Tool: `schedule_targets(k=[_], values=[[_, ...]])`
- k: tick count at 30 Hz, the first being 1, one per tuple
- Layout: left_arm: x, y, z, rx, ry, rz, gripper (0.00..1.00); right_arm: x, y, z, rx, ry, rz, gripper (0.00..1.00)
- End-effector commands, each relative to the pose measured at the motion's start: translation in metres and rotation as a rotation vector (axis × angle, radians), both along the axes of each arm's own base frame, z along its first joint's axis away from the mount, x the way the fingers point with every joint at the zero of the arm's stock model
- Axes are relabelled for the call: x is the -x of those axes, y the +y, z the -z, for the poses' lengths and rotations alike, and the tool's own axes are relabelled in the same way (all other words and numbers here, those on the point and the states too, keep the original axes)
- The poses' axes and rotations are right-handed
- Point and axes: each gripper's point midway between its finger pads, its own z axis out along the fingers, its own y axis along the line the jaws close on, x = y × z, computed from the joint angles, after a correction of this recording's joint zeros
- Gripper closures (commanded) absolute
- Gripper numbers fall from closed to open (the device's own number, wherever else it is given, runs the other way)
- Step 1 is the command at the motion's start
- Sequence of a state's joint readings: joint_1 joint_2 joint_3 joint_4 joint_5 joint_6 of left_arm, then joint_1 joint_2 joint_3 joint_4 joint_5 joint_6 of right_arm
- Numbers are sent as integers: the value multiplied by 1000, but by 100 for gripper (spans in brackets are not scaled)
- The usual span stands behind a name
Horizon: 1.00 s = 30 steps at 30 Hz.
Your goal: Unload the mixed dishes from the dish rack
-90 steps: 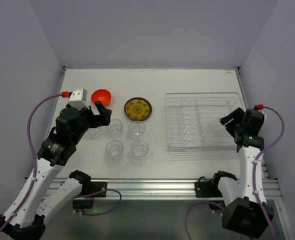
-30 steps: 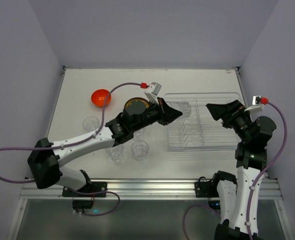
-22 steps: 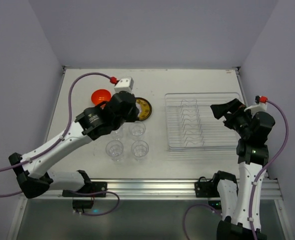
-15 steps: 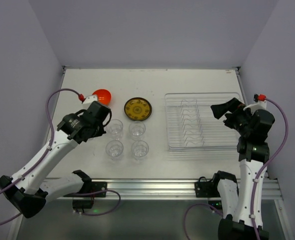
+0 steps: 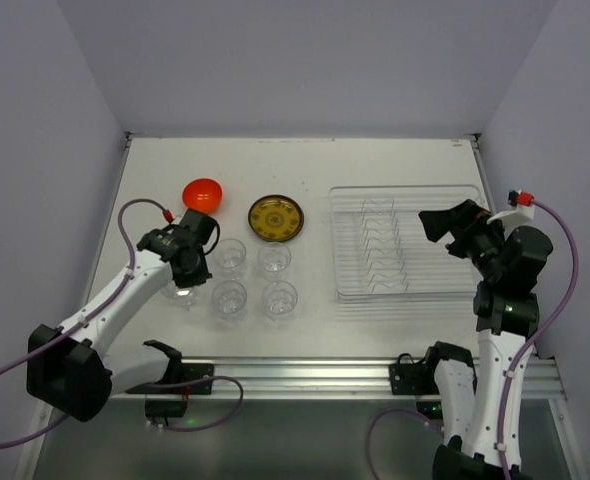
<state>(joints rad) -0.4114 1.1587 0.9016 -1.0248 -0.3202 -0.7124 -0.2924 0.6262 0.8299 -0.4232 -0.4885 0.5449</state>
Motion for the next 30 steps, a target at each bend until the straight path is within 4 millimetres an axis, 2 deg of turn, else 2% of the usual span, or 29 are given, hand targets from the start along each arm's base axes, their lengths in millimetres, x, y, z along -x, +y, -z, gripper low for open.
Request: schedule_targets(k=[1, 3, 11, 18, 23, 27, 30], values=[[-21, -14, 4, 87, -45, 46, 100, 1, 7, -15, 19, -68, -47, 1], [-23, -19, 14, 106, -30, 67, 100, 1, 7, -14, 21, -69, -46, 1], [-23, -10, 39, 40, 43, 58, 98, 2, 8, -12, 23, -68, -43, 1], [-21, -5, 42, 14, 58, 37, 90, 2, 7, -11, 29, -64, -33, 1], [-21, -3, 34, 9, 38, 27, 83, 4, 3, -14, 43, -78, 1, 1], [-23, 0, 18, -4, 8, 21, 61, 3, 3, -12, 45, -66, -5, 1], [-27, 0, -6, 13, -59, 25, 50, 1, 0, -11, 50, -57, 7, 1]])
